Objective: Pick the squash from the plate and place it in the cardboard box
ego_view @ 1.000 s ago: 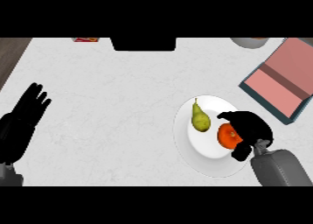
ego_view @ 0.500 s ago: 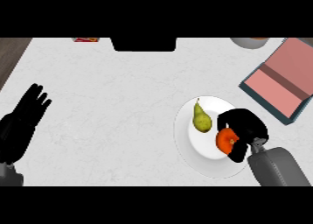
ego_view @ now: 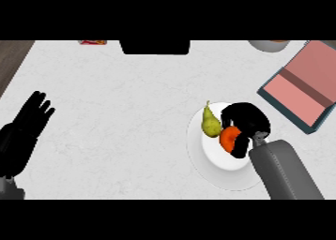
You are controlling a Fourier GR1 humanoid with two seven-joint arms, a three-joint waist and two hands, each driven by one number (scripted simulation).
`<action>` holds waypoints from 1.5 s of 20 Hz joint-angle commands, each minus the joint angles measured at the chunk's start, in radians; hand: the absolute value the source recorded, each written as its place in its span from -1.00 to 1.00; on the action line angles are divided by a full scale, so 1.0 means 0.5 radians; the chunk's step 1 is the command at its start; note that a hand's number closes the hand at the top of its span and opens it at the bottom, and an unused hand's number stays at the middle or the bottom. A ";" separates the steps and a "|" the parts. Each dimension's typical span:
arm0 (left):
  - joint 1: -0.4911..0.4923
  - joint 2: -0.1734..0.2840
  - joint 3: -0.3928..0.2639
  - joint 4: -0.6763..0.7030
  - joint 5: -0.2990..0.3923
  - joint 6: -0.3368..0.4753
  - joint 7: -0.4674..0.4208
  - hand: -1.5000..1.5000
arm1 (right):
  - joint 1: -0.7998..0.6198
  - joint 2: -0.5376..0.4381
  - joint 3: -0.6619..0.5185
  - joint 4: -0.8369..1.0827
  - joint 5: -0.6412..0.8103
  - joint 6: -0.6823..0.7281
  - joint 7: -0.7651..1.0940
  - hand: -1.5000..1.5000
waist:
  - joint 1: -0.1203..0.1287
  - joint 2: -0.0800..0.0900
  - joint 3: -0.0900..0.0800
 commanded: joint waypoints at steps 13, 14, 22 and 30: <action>-0.041 -0.017 0.022 0.081 -0.041 0.028 -0.041 0.00 | -0.066 0.038 -0.030 -0.874 0.034 -0.081 0.168 1.00 | -0.043 -0.012 0.000; 0.071 -0.101 -0.039 0.013 -0.060 0.041 -0.061 0.00 | -0.103 0.048 -0.044 -0.991 0.033 -0.021 0.244 1.00 | -0.039 -0.017 0.000; -0.055 -0.037 -0.021 -0.027 -0.046 0.062 0.065 0.00 | -0.347 -0.016 -0.425 -1.247 0.025 0.036 0.557 1.00 | -0.014 -0.003 0.001; -0.056 -0.039 -0.022 0.067 -0.038 0.011 0.017 0.00 | -0.591 -0.306 -0.803 -1.063 -0.123 0.137 0.530 1.00 | -0.009 0.000 0.001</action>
